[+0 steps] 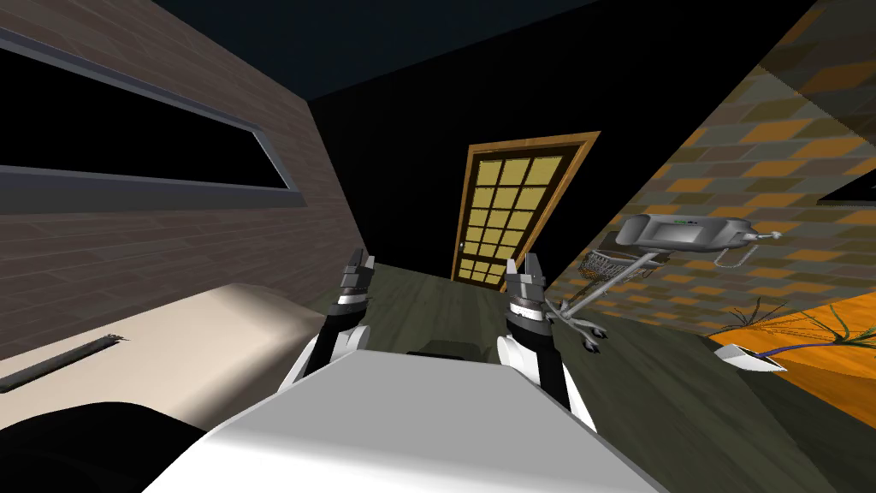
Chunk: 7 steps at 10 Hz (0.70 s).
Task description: Pull the door open
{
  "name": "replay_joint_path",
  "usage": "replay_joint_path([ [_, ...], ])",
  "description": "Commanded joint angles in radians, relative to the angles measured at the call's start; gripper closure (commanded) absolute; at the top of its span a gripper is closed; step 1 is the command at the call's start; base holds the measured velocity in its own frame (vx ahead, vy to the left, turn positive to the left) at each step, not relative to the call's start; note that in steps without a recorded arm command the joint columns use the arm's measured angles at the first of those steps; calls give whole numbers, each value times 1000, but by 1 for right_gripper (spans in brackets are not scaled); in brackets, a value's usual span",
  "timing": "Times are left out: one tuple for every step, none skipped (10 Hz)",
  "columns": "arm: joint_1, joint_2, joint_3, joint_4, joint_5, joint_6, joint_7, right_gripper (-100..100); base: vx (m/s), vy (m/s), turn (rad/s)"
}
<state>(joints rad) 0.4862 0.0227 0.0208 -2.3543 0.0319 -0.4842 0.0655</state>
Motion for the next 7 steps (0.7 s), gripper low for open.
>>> replay_joint_path([
  [-9,-12,-8,28,7,-7,20,-100,52,13,-23],
  [-14,-18,-12,46,11,-11,33,-100,126,4,-13],
  [-20,-25,-17,63,16,-15,45,-100,140,11,-6],
  [-25,-31,-22,81,20,-19,58,-100,123,12,-12],
  [-32,-38,-28,104,26,-24,75,-100,123,4,-17],
  [-40,-45,-35,129,33,-30,93,-100,140,3,-15],
  [-44,-48,-38,142,36,-33,102,-100,125,2,-11],
])
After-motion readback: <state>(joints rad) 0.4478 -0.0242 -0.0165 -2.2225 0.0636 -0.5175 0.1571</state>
